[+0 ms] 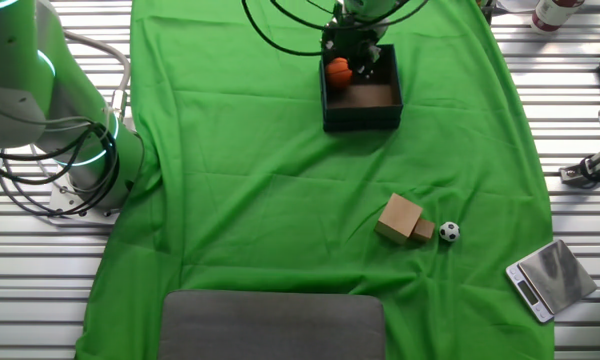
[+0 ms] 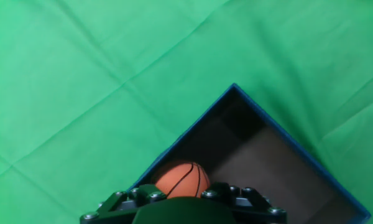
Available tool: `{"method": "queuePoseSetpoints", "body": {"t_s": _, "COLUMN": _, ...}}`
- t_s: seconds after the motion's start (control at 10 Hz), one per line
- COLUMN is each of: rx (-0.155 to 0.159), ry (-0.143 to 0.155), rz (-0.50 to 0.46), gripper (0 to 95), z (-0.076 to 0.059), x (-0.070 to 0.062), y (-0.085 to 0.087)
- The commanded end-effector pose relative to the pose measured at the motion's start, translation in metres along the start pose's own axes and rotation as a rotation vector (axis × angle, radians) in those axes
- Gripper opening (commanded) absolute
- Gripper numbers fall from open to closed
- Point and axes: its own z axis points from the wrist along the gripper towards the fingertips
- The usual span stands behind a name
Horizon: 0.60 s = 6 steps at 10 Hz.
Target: Take everything out of the gift box
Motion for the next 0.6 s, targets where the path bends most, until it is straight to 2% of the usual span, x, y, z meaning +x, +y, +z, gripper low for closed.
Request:
{"method": "queuePoseSetpoints", "body": {"t_s": 0.1, "rx": -0.009, "ry": 0.006, "rz": 0.016, "gripper": 0.0, "z": -0.005, "x": -0.001, "y": -0.001}}
{"method": "queuePoseSetpoints", "body": {"t_s": 0.3, "rx": -0.009, "ry": 0.018, "rz": 0.015, "gripper": 0.0, "z": -0.022, "x": -0.003, "y": -0.003}}
{"method": "queuePoseSetpoints", "body": {"t_s": 0.4, "rx": -0.022, "ry": 0.023, "rz": 0.012, "gripper": 0.0, "z": -0.036, "x": -0.003, "y": -0.006}}
{"method": "queuePoseSetpoints", "body": {"t_s": 0.5, "rx": -0.025, "ry": 0.028, "rz": 0.008, "gripper": 0.0, "z": -0.043, "x": -0.003, "y": -0.008}}
{"method": "queuePoseSetpoints", "body": {"t_s": 0.6, "rx": -0.039, "ry": 0.042, "rz": -0.013, "gripper": 0.0, "z": -0.065, "x": -0.002, "y": -0.020}}
